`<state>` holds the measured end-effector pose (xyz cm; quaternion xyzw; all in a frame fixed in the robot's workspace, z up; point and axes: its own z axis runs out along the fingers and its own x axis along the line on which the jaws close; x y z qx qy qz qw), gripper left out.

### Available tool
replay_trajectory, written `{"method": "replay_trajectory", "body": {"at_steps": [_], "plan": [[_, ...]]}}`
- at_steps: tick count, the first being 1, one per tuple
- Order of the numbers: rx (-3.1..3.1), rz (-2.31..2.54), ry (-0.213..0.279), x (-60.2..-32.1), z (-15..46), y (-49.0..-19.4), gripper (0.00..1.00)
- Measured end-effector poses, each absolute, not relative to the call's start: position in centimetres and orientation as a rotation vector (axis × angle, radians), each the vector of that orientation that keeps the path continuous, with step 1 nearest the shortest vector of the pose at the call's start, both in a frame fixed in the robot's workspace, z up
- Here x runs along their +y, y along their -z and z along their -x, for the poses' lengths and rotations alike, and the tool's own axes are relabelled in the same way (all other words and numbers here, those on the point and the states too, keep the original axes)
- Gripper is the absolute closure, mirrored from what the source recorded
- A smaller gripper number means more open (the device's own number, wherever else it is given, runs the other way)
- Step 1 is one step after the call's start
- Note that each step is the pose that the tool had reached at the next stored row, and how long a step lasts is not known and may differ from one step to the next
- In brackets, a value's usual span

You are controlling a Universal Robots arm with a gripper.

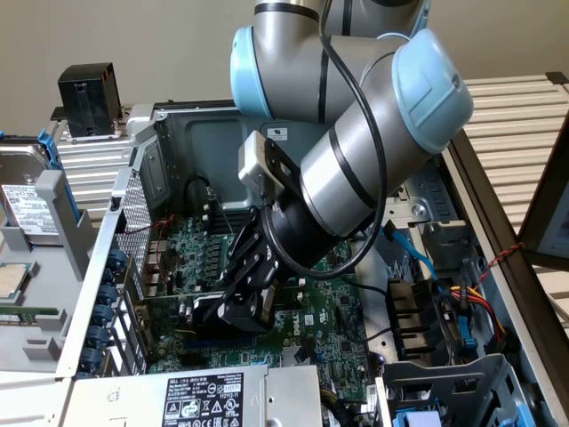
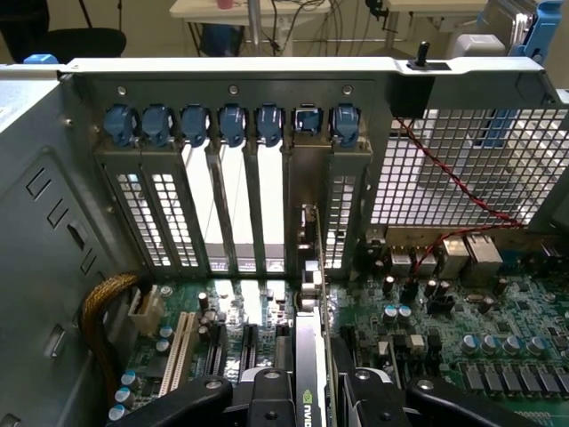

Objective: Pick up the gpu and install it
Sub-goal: 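Insert the gpu into the slot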

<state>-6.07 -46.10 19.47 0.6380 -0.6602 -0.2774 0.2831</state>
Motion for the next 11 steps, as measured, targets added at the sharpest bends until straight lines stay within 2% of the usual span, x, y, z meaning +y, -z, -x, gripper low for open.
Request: {"method": "replay_trajectory", "body": {"at_steps": [11], "plan": [[-1.765,-1.71,0.742,-46.1,6.09,-19.46,0.73]]}}
